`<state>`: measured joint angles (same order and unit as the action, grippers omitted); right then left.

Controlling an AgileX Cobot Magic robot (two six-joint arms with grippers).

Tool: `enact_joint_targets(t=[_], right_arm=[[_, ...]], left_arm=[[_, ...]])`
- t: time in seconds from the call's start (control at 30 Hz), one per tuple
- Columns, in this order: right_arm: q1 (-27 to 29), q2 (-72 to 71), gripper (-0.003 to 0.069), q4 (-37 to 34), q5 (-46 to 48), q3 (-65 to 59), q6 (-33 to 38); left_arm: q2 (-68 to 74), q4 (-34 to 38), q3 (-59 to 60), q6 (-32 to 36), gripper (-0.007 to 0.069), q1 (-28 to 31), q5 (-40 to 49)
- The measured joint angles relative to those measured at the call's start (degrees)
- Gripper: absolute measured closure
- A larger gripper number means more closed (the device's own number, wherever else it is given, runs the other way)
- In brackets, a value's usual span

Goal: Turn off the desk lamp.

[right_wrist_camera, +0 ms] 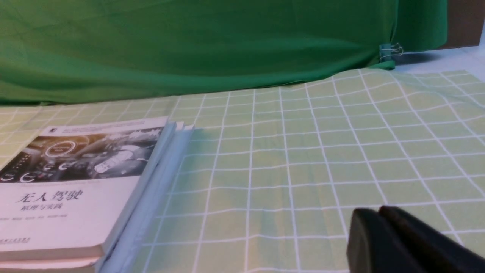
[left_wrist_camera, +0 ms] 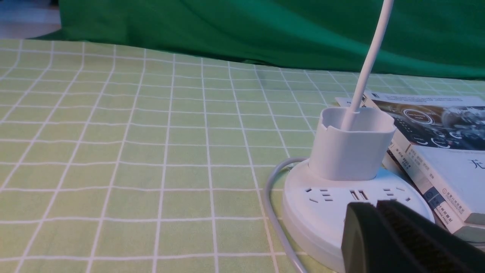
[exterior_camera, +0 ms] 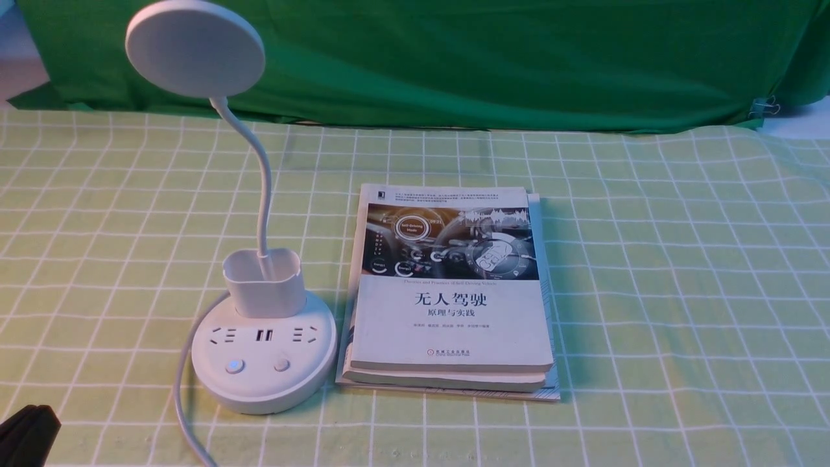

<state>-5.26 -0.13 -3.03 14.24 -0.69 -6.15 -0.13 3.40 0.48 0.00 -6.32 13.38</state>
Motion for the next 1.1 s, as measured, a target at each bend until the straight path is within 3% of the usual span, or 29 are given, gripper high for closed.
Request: enact_joint_targets(t=[1.1], right_arm=[[0.0,0.0,0.063,0.0,0.06,0.0,-0.07]], left_arm=[[0.0,-0.86,0.0,0.0,0.0619,0.0,0.0]])
